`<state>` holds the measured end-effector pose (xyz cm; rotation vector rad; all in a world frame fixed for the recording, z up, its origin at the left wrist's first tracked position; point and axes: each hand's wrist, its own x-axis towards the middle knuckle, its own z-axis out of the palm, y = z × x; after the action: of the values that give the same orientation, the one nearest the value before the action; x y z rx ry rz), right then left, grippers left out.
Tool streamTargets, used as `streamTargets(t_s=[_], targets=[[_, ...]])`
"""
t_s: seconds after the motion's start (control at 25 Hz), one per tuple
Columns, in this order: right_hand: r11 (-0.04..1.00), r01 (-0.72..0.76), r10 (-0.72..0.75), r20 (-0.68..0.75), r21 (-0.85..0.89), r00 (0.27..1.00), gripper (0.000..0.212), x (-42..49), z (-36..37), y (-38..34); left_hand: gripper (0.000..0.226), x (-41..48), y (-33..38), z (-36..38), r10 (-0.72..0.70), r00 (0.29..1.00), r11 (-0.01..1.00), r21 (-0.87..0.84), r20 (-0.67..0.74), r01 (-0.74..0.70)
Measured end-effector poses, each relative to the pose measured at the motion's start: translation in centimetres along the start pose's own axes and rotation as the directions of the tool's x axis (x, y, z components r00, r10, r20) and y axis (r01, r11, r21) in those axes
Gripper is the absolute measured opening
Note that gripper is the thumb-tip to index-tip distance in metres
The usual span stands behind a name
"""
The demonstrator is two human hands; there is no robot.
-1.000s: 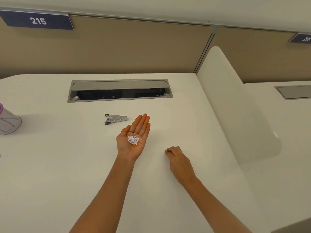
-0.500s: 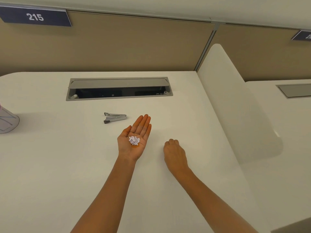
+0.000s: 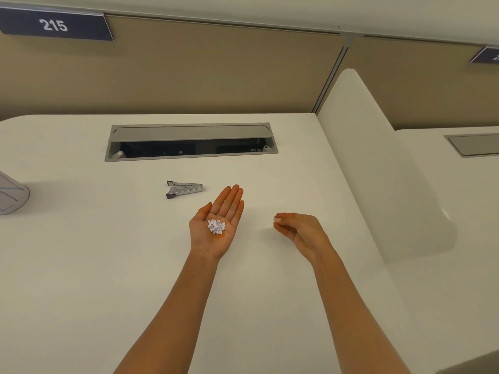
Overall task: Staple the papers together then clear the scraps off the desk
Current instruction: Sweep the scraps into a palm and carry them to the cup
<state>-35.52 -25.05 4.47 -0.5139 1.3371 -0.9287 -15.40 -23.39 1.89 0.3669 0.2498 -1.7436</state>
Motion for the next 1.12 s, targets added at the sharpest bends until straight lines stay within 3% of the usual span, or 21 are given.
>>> streamTargets(t_s=[0.2,0.32,0.4,0.52,0.64,0.76,0.84,0.88,1.0,1.12], targets=[[0.931,0.243,-0.192,0.198,-0.273,0.961,0.016,-3.6,5.9,-0.2,0.048,0.1,-0.6,0.2,-0.004,1.000,1.000,0.014,0.026,0.004],[0.663,0.436,-0.327,0.289,-0.608,0.900,0.018,-5.0,9.4,0.4,0.051,0.2,-0.9,0.2,-0.005,1.000,1.000,0.022,0.029,0.004],[0.449,0.459,-0.339,0.329,-0.767,0.881,0.022,-5.7,11.0,0.3,0.054,0.2,-1.0,0.2,-0.003,1.000,0.999,0.037,0.021,0.003],[0.244,0.444,-0.312,0.363,-0.862,0.878,0.026,-6.2,12.2,0.0,0.056,-0.1,-0.9,0.4,0.000,1.000,0.999,0.049,0.031,-0.002],[0.138,0.436,-0.321,0.376,-0.889,0.869,0.024,-5.9,12.8,0.4,0.056,-0.3,-0.6,0.5,-0.014,0.998,1.000,0.027,0.059,0.012],[0.042,0.511,-0.385,0.458,-0.858,0.801,0.037,-5.1,12.7,1.9,0.056,-0.6,-0.6,0.8,-0.021,0.997,0.999,0.026,0.069,0.019],[0.074,0.589,-0.388,0.521,-0.805,0.760,0.043,-5.1,12.2,2.3,0.055,-0.7,-0.6,0.8,-0.015,0.998,0.999,0.029,0.068,0.013],[0.153,0.607,-0.416,0.506,-0.779,0.755,0.038,-5.3,11.9,2.1,0.054,-0.7,-0.5,0.9,-0.012,0.998,1.000,0.019,0.069,0.010],[0.508,0.570,-0.507,0.311,-0.646,0.804,0.026,-5.0,9.5,0.3,0.051,-0.8,0.0,0.8,0.006,0.999,1.000,-0.005,0.049,-0.006],[0.670,0.414,-0.450,0.108,-0.616,0.887,0.023,-2.2,4.8,-0.6,0.053,-1.1,0.4,0.6,0.017,0.999,0.999,-0.039,0.039,-0.015]])
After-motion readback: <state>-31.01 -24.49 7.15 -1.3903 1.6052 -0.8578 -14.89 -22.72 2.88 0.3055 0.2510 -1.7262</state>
